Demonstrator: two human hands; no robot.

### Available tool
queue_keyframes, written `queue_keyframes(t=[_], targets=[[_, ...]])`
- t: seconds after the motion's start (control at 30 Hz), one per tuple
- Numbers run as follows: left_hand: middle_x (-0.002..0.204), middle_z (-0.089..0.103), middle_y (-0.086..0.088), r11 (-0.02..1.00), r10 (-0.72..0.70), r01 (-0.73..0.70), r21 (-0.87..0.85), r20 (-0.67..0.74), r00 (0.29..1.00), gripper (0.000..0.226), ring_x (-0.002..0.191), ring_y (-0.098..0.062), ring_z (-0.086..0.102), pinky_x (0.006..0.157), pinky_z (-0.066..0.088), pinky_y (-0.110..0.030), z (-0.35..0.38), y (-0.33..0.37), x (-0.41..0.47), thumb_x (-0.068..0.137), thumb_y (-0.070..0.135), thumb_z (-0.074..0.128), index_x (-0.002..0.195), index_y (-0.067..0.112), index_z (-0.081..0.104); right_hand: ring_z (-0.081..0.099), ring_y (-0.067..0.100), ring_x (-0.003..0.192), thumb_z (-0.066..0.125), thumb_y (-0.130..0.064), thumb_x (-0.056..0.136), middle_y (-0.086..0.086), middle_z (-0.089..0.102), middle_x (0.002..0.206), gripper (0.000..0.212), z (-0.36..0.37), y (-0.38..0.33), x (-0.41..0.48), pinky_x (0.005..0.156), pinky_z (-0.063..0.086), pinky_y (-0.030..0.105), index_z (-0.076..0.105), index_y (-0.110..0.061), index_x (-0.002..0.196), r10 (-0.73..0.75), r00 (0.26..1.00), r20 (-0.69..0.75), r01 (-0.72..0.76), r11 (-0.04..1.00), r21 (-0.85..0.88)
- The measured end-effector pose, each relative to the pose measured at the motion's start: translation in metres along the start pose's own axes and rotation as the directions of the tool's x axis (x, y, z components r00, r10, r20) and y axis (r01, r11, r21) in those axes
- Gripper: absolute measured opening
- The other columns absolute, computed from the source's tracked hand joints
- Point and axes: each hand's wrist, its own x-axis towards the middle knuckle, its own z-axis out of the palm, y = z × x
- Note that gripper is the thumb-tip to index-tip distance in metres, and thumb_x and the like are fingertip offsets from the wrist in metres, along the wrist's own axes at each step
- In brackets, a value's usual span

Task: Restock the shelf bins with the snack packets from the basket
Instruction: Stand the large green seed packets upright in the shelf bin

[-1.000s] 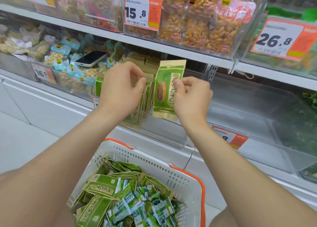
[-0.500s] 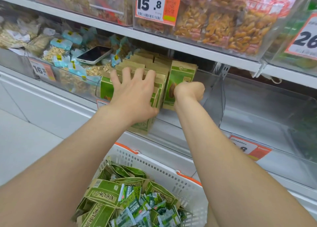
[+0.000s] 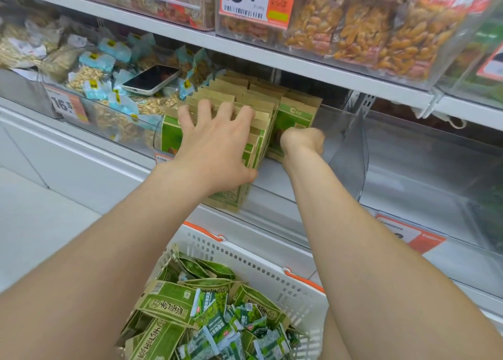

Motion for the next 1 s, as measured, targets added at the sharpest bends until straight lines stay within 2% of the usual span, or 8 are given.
queue_keyframes(t=[0.13,0.23,0.5,0.6,0.67,0.8,0.9,1.0], targets=[[0.149,0.042,-0.003,1.0,-0.018,0.019,-0.02,0.002,1.0,0.1,0.143,-0.04,0.03,0.118,0.017,-0.066,0.001,0.001,-0.001,0.069,0.074,0.077,0.147,0.031,0.032,0.043,0.032,0.14,0.041,-0.012,0.106,0.007,0.03,0.164,0.062,-0.009,-0.005,-0.004,0.116,0.034,0.038,0.014,-0.013,0.162,0.096,0.995,0.023,-0.098,0.986,0.138],[0.151,0.04,-0.003,0.998,-0.028,0.027,-0.052,-0.022,0.999,0.102,0.145,-0.038,0.029,0.121,0.013,-0.067,0.0,0.001,-0.005,0.068,0.074,0.079,0.148,0.031,0.033,0.037,0.033,0.144,0.037,-0.016,0.108,0.006,0.023,0.166,0.058,-0.015,-0.007,-0.009,0.118,0.032,0.04,0.014,-0.013,0.162,0.104,0.994,-0.021,-0.101,0.99,0.1],[0.157,0.035,-0.005,0.994,-0.031,0.024,-0.11,-0.062,0.998,0.103,0.151,-0.033,0.023,0.122,0.013,-0.067,-0.006,0.009,-0.013,0.07,0.071,0.081,0.15,0.03,0.034,0.056,0.035,0.12,0.055,-0.005,0.097,0.013,0.041,0.151,0.057,-0.025,-0.01,-0.023,0.088,0.042,0.035,0.032,-0.01,0.149,-0.089,0.996,-0.01,0.089,0.996,-0.01],[0.156,0.035,-0.005,0.989,-0.018,-0.002,-0.15,-0.128,0.992,0.099,0.149,-0.032,0.025,0.12,0.022,-0.061,-0.011,0.015,-0.02,0.069,0.064,0.085,0.148,0.028,0.039,0.067,0.03,0.1,0.059,-0.014,0.092,0.01,0.068,0.116,0.018,-0.033,-0.013,-0.049,0.088,0.056,0.039,0.064,-0.012,0.109,-0.245,0.964,0.1,0.261,0.946,-0.194],[0.147,0.039,-0.006,0.981,-0.009,-0.034,-0.192,-0.219,0.976,0.081,0.137,-0.033,0.035,0.109,0.035,-0.054,-0.013,0.017,-0.027,0.071,0.047,0.09,0.137,0.025,0.049,0.067,0.02,0.077,0.06,-0.023,0.091,0.004,0.071,0.078,0.026,-0.045,-0.013,-0.07,0.072,0.055,0.035,0.067,-0.013,0.069,-0.425,0.878,0.221,0.477,0.822,-0.311],[0.104,0.053,-0.002,0.948,-0.05,-0.077,-0.31,-0.382,0.923,0.027,0.092,-0.031,0.052,0.07,0.047,-0.047,-0.017,0.023,-0.045,0.078,0.016,0.075,0.096,0.021,0.055,0.059,0.022,0.073,0.054,-0.035,0.089,-0.002,0.064,0.065,0.032,-0.083,0.0,-0.112,0.059,0.048,0.032,0.062,-0.014,0.066,-0.692,0.582,0.427,0.804,0.413,-0.427],[0.079,0.063,0.005,0.945,-0.11,0.067,-0.321,-0.119,0.987,0.015,0.078,-0.029,0.06,0.063,0.051,-0.04,-0.014,0.026,-0.062,0.079,0.024,0.067,0.081,0.029,0.054,0.059,0.027,0.068,0.055,-0.033,0.086,0.001,0.062,0.065,0.027,-0.118,0.011,-0.128,0.057,0.05,0.033,0.062,-0.016,0.067,-0.609,0.461,0.645,0.877,0.2,-0.438],[0.083,0.064,0.007,0.981,0.054,-0.006,-0.194,0.244,0.968,0.02,0.084,-0.026,0.066,0.07,0.057,-0.039,0.007,0.032,-0.08,0.076,0.033,0.072,0.077,0.035,0.053,0.057,0.034,0.066,0.056,-0.033,0.086,0.006,0.049,0.057,0.034,-0.148,0.03,-0.134,0.049,0.038,0.031,0.049,-0.013,0.059,-0.341,0.418,0.842,0.903,0.05,-0.427]])
